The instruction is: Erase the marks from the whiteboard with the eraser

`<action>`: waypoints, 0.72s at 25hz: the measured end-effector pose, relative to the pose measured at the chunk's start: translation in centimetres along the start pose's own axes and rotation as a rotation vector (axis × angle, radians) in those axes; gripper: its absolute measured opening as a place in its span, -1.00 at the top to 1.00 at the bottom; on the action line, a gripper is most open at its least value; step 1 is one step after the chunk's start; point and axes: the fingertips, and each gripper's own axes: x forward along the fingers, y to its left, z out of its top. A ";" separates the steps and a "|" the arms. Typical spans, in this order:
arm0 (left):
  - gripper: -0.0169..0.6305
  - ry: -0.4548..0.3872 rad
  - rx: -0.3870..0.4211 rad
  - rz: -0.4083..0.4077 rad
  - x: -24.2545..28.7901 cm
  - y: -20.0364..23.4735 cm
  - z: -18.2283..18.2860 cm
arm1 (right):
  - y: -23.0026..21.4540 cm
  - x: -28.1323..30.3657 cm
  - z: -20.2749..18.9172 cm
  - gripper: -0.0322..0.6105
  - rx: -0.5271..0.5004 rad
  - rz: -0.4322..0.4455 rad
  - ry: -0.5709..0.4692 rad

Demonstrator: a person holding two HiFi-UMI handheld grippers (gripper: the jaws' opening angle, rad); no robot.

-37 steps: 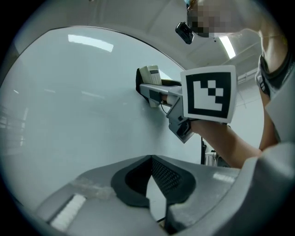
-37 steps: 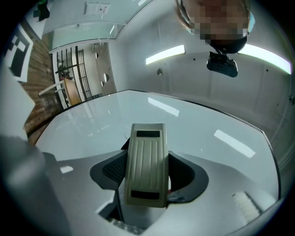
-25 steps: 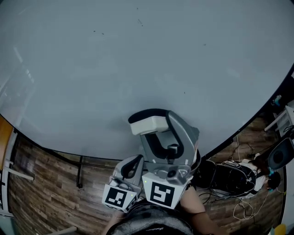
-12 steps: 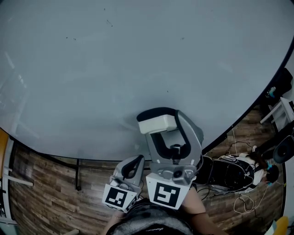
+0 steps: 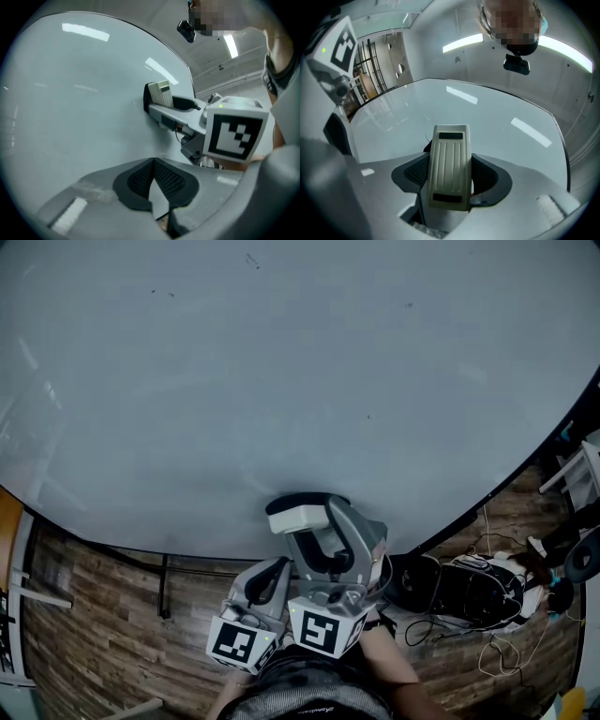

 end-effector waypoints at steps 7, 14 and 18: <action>0.95 0.022 -0.011 0.019 -1.4 0.8 -0.8 | 5.1 -1.0 -2.9 0.08 -0.040 0.101 0.067; 0.95 0.012 -0.008 0.039 -2.6 0.7 -0.7 | 4.2 -1.4 -2.2 0.08 -0.033 0.100 0.078; 0.95 0.004 -0.004 0.026 -0.6 0.3 -0.6 | -1.7 -0.6 -2.1 0.08 0.029 -0.009 0.051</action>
